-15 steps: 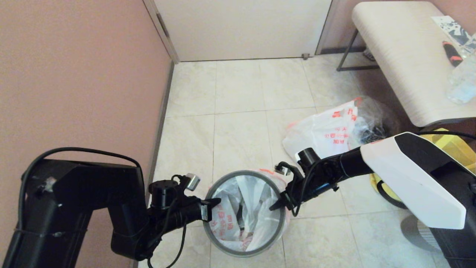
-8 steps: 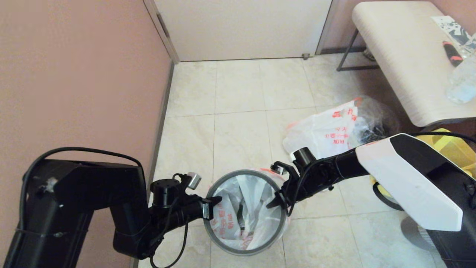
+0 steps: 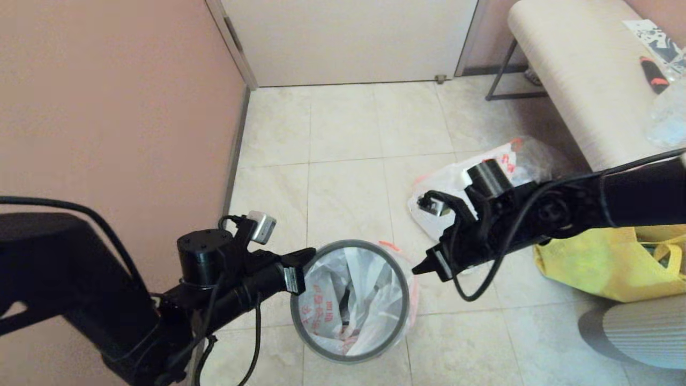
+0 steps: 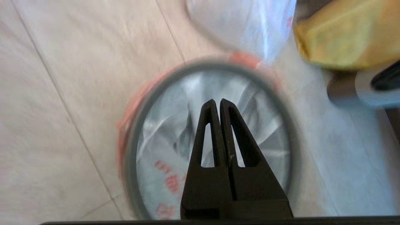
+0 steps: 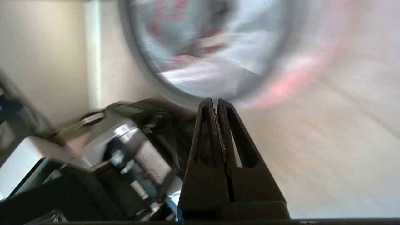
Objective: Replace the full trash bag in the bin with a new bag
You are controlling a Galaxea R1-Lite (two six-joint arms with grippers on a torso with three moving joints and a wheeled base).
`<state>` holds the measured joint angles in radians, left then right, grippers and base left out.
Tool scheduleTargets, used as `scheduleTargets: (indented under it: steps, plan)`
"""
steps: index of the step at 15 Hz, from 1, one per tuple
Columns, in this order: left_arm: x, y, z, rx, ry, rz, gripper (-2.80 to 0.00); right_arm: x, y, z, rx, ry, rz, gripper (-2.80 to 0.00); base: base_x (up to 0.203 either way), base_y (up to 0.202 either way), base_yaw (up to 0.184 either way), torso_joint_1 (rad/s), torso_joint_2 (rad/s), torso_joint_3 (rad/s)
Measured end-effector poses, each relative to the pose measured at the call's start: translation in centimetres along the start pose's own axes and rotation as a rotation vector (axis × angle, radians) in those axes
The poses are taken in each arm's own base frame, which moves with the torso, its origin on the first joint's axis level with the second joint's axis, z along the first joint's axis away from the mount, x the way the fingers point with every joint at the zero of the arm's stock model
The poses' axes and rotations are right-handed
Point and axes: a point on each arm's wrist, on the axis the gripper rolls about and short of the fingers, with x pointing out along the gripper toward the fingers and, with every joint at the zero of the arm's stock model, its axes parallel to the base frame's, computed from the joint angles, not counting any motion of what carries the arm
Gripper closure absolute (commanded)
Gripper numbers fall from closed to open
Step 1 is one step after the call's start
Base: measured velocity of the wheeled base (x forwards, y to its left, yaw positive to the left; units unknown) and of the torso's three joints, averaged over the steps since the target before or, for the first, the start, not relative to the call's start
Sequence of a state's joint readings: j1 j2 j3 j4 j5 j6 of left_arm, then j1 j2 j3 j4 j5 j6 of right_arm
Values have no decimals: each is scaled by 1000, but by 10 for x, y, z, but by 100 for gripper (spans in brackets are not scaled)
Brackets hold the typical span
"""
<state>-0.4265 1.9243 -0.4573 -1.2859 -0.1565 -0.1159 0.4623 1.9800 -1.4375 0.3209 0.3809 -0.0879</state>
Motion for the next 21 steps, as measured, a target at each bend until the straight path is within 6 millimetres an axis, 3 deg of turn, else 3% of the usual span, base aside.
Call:
scheduleTargets:
  steps: [3, 5, 7, 9, 12, 16, 19, 21]
  plan:
    - [-44, -41, 40, 92, -136, 102, 0, -69, 24, -13, 91, -71, -249, 0, 0, 0, 0, 0, 0, 0]
    - [-79, -58, 61, 158, -216, 211, 0, -114, 37, -42, 156, -96, -385, 0, 0, 0, 0, 0, 0, 0]
    - [-114, -57, 76, 188, -286, 339, 0, -156, 47, -77, 205, -123, -475, 0, 0, 0, 0, 0, 0, 0]
    - [-149, -43, 82, 224, -345, 475, 0, -193, 55, -119, 273, -153, -554, 0, 0, 0, 0, 0, 0, 0]
    - [-193, -24, 80, 238, -419, 663, 0, -234, 74, -169, 355, -269, -655, 0, 0, 0, 0, 0, 0, 0]
    - [-241, -19, 60, 199, -488, 894, 0, -278, 124, -235, 368, -443, -778, 0, 0, 0, 0, 0, 0, 0]
    - [-275, -23, 49, 194, -554, 1033, 0, -283, 159, -283, 387, -493, -865, 0, 0, 0, 0, 0, 0, 0]
    - [-297, -30, 39, 201, -573, 1095, 0, -281, 170, -296, 371, -498, -850, 0, 0, 0, 0, 0, 0, 0]
